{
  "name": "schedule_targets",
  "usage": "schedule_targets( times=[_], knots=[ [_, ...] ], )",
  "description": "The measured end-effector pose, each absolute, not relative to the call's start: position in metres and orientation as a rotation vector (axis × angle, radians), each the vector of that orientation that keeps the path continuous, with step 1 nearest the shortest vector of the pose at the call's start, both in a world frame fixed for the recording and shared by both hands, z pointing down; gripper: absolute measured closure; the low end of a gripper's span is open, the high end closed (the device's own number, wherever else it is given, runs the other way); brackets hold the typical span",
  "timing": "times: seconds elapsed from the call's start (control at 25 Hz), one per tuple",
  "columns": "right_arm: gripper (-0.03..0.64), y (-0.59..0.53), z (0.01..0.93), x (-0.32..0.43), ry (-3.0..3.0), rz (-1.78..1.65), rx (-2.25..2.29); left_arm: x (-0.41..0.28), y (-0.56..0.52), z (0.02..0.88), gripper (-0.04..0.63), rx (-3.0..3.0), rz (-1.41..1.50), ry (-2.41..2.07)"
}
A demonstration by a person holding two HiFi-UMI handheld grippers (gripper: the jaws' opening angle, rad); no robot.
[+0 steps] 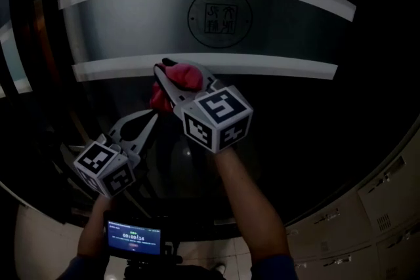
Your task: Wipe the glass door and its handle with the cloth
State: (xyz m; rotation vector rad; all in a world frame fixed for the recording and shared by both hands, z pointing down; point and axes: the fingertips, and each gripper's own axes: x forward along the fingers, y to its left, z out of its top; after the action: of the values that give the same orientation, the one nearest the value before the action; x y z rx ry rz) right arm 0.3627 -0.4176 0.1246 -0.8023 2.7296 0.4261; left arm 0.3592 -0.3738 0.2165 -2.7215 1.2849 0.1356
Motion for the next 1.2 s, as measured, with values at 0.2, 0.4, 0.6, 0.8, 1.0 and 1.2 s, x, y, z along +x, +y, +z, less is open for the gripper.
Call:
schedule_targets(
  times=[0.2, 0.4, 0.6, 0.8, 1.0, 1.2],
  knots=[
    [0.537, -0.429, 0.13, 0.468, 2.716, 0.446, -0.911, 0.412, -0.389, 0.223, 0.584, -2.715, 0.118, 1.335],
    [0.537, -0.444, 0.133, 0.587, 2.63, 0.425, -1.094, 0.458, -0.405, 0.234, 0.584, -2.717, 0.112, 1.347],
    [0.537, -0.459, 0.138, 0.684, 2.53, 0.412, -1.29, 0.491, -0.411, 0.245, 0.584, -2.735, 0.092, 1.347],
    [0.537, -0.467, 0.15, 0.719, 2.514, 0.387, -1.344, 0.504, -0.41, 0.252, 0.584, -2.744, 0.092, 1.365],
    [0.537, -0.453, 0.158, 0.685, 2.557, 0.398, -1.26, 0.489, -0.406, 0.262, 0.584, -2.732, 0.087, 1.417],
    [0.537, -0.426, 0.168, 0.579, 2.633, 0.407, -1.023, 0.442, -0.397, 0.269, 0.584, -2.682, 0.093, 1.512]
  ],
)
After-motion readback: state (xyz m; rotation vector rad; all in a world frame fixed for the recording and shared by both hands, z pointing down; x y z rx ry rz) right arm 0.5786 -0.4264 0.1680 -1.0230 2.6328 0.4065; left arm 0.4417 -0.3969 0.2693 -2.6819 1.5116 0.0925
